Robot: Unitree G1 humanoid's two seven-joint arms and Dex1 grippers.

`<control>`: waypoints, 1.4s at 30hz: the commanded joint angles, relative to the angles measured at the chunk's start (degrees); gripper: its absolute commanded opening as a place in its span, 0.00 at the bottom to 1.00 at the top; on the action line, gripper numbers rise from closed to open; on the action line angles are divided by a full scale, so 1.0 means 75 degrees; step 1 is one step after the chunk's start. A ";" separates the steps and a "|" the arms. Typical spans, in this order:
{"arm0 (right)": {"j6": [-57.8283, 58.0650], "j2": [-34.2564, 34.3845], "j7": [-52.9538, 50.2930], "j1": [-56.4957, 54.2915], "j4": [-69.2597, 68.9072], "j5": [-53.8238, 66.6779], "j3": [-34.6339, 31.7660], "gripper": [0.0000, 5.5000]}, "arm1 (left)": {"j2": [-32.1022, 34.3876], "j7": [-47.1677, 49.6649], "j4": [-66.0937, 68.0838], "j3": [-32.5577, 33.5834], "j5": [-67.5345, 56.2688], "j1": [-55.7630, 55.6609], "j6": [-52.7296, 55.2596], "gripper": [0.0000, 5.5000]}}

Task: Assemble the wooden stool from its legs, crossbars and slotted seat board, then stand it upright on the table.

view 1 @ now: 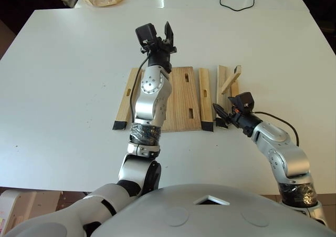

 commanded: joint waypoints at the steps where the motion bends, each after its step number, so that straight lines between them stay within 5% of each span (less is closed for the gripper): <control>1: 0.0166 -0.0303 0.0055 0.0196 -0.0116 -0.0136 -0.0115 0.66 | -0.0436 -0.0001 -0.0131 -0.0016 -0.0036 0.0149 0.0053 0.48; 15: 0.0430 -0.0509 0.0203 -0.0015 -0.0389 -0.0153 0.0064 0.66 | -0.0464 0.0026 -0.0250 -0.0009 -0.0068 0.0238 0.0040 0.48; 27: 0.0783 -0.0691 0.0151 -0.0379 -0.0093 -0.0585 0.0303 0.38 | -0.0492 0.0020 -0.0082 0.0020 -0.0158 0.0155 -0.0121 0.48; 34: 0.0728 -0.0493 -0.0007 -0.0422 -0.0205 -0.0666 0.0234 0.37 | -0.0440 -0.0027 -0.0050 0.0039 -0.0199 0.0169 -0.0156 0.48; 38: 0.0731 0.0114 -0.0302 -0.0768 -0.0104 -0.0259 -0.0338 0.37 | -0.0385 -0.0256 -0.0026 0.0097 -0.0356 0.0171 -0.0229 0.48; 42: 0.1335 0.1413 -0.0783 -0.1958 0.0604 0.1386 -0.2042 0.37 | -0.0378 -0.1066 -0.0312 0.0434 -0.1620 0.0087 0.0295 0.48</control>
